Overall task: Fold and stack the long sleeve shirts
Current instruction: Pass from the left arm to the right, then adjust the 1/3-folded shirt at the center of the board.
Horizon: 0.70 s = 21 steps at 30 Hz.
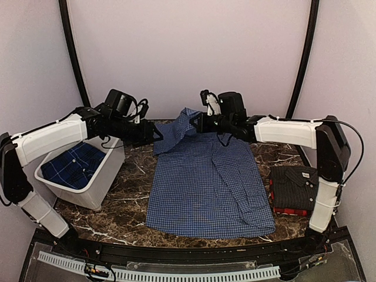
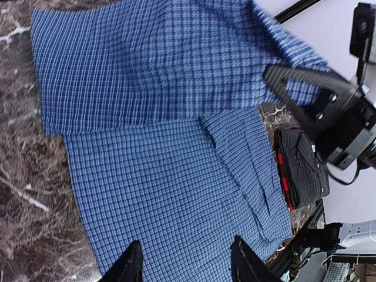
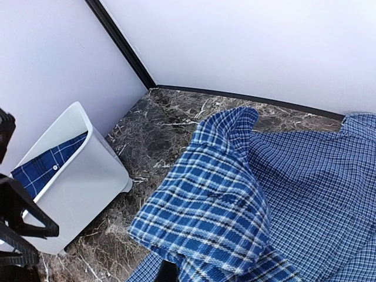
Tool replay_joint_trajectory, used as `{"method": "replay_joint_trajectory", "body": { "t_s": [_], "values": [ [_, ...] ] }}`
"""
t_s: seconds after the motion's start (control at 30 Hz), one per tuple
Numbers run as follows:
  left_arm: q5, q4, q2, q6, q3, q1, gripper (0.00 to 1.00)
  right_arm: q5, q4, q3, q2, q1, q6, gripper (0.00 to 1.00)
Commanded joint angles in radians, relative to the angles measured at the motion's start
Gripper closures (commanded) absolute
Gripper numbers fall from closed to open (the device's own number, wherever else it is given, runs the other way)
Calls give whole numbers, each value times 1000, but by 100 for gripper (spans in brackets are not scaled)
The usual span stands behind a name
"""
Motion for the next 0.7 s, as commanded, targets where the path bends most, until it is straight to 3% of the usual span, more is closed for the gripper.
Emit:
{"method": "replay_joint_trajectory", "body": {
  "t_s": [0.0,0.33,0.67],
  "values": [
    [5,-41,-106,-47,-158,-7,52,-22,-4,56,-35,-5,-33,100],
    [-12,-107,-253,-198,-495,-131,61,-25,-21,161,-47,-8,-60,100],
    [38,10,-292,-378,-719,-269,67,-44,-56,263,-24,-8,-78,100]
  ]
}}
